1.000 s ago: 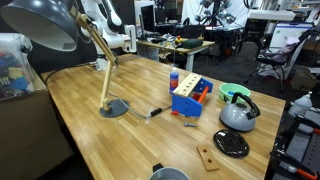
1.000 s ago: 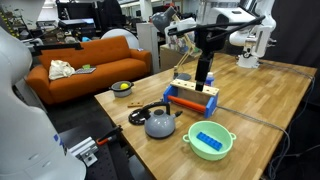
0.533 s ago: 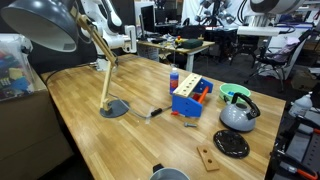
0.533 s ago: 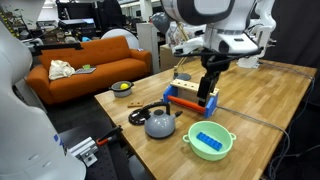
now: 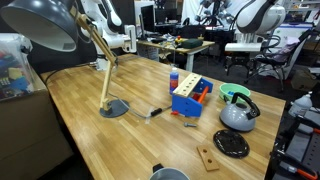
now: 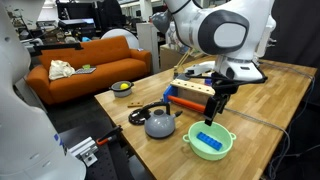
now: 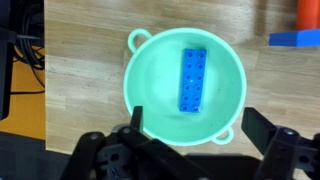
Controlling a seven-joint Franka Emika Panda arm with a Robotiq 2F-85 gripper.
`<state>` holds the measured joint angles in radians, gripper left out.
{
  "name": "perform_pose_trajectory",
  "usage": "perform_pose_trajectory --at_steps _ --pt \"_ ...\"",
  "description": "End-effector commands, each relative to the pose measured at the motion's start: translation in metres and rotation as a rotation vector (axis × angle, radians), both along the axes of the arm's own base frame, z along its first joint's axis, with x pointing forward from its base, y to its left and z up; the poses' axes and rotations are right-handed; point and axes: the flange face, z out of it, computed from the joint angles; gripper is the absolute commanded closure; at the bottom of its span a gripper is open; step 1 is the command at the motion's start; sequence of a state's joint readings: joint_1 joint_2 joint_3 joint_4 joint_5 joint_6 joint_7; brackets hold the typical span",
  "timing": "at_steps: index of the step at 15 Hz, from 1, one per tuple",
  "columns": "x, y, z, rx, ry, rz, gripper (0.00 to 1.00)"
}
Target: Remove the blue building block from the green pot and put it on the table
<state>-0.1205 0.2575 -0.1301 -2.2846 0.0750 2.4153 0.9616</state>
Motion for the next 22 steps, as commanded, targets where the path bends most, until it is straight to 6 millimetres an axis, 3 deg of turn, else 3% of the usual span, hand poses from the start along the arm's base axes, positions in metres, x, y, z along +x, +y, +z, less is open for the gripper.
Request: perform_pose_trajectory --at_steps 1,8,14,22 --pt "0.000 0.000 -0.001 0.000 0.003 0.001 0.00" --pt "0.003 0.002 -0.006 0.008 0.005 -0.013 0.00" --pt "0.002 0.002 -0.051 0.022 0.065 -0.072 0.00" --pt "0.020 0.000 -0.100 0.024 0.119 -0.139 0.00"
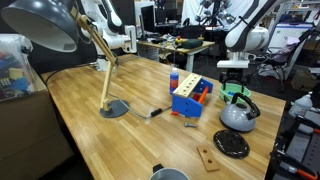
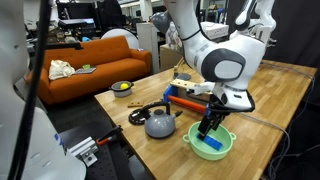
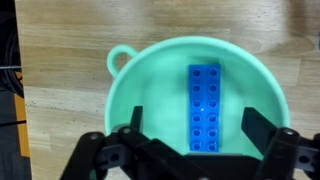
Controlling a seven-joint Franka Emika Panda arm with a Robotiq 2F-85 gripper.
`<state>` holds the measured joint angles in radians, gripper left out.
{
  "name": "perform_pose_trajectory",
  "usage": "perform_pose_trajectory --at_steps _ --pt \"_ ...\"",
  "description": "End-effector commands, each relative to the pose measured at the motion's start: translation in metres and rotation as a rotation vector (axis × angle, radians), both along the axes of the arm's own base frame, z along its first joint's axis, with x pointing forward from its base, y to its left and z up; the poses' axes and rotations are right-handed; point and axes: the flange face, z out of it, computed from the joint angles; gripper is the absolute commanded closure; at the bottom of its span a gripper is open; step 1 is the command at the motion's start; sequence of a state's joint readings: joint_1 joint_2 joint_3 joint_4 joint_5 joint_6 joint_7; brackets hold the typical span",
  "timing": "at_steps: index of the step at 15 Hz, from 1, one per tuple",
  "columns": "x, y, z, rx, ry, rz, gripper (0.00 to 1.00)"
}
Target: Remove the blue building block from the green pot and put it on the table
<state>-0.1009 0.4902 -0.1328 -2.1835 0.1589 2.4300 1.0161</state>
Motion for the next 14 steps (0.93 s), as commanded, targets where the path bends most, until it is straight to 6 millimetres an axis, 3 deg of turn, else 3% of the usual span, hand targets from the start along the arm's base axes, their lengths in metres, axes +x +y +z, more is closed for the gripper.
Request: perform_pose_trajectory --at_steps 1,4,9,11,14 --pt "0.009 -0.006 -0.021 -0.008 0.021 -0.041 0.00" --pt "0.010 -0.015 -0.037 -0.027 0.039 -0.062 0.00" --pt "0.014 -0.025 -0.036 -0.034 0.034 -0.088 0.00" --pt "0.014 -0.026 -0.036 -0.026 0.032 -0.099 0.28" --pt "0.017 -0.029 -0.033 -0.016 0.022 -0.121 0.48"
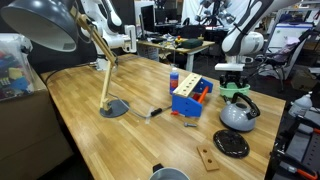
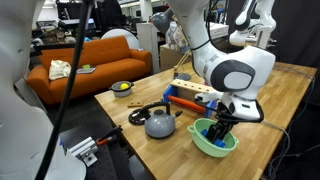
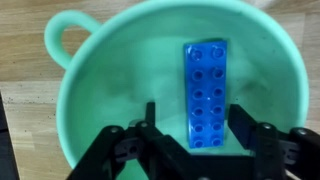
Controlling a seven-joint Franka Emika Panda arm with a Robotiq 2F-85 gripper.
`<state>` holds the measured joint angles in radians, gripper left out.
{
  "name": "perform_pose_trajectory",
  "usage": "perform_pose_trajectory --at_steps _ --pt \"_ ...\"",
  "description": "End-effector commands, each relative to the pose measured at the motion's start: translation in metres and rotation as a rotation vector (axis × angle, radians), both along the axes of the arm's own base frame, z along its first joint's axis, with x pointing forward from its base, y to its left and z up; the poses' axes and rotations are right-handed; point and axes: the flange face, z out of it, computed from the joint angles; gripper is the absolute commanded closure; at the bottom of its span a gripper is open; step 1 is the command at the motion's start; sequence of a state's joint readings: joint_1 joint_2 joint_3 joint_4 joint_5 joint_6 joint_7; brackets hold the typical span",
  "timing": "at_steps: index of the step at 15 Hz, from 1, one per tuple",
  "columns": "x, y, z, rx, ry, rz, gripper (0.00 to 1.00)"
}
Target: Remove the blue building block from the green pot and put it on the table
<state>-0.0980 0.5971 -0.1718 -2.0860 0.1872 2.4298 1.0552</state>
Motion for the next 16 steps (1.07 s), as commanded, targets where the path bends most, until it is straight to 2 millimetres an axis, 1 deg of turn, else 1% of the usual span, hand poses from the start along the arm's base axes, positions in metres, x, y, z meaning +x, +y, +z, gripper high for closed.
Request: perform_pose_trajectory --at_steps 1,6,9,11,13,16 --pt "0.003 -0.004 -0.007 0.014 0.006 -0.039 0.55" --pt "0.003 -0.008 -0.006 0.013 -0.001 -0.057 0.89" --pt "0.002 -0.010 -0.003 0.010 -0.008 -0.064 0.90" --pt "0.001 -0.010 0.002 0.013 -0.022 -0.067 0.90" --pt "0.000 -0.012 0.014 0.012 -0.051 -0.067 0.90" --pt "-0.003 -0.015 0.044 0.005 -0.114 -0.059 0.90"
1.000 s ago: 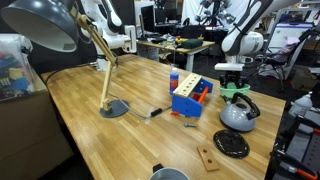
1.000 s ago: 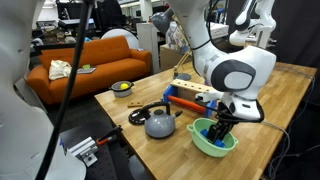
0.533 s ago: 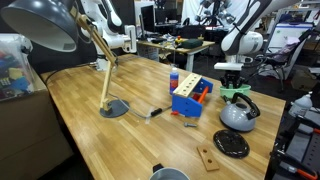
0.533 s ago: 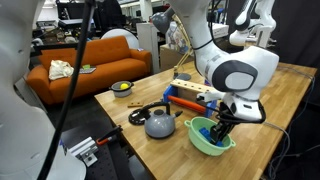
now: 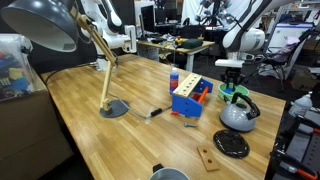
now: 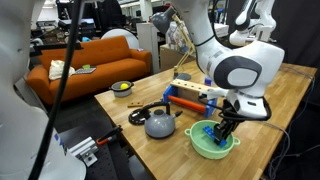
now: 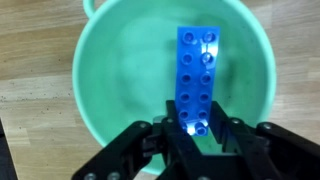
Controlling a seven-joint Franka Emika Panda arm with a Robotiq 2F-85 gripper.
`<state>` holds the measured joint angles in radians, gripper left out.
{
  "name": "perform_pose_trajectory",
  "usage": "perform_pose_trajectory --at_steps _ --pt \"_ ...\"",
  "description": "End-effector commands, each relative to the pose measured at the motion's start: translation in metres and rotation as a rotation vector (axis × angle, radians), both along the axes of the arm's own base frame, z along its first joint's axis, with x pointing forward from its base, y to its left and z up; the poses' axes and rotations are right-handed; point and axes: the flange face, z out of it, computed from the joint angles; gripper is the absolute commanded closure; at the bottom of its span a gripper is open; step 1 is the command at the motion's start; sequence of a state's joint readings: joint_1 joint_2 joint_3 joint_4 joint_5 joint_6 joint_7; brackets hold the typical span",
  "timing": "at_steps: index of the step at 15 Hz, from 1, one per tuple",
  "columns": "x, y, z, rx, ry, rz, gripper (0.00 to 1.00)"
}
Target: Remove the blue building block from the green pot and put it on the table
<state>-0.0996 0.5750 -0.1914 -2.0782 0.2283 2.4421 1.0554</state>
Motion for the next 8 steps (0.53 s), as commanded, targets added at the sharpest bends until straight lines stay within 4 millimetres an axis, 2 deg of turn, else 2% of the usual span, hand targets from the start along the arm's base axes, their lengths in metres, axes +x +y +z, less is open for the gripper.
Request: perform_pose_trajectory --at_steps 1,5,8 --pt "-0.010 -0.003 0.038 0.002 -0.083 -0.003 0.90" --pt "-0.020 0.000 0.074 0.002 -0.130 0.012 0.90" --pt "-0.032 0.015 0.097 0.007 -0.161 0.074 0.90"
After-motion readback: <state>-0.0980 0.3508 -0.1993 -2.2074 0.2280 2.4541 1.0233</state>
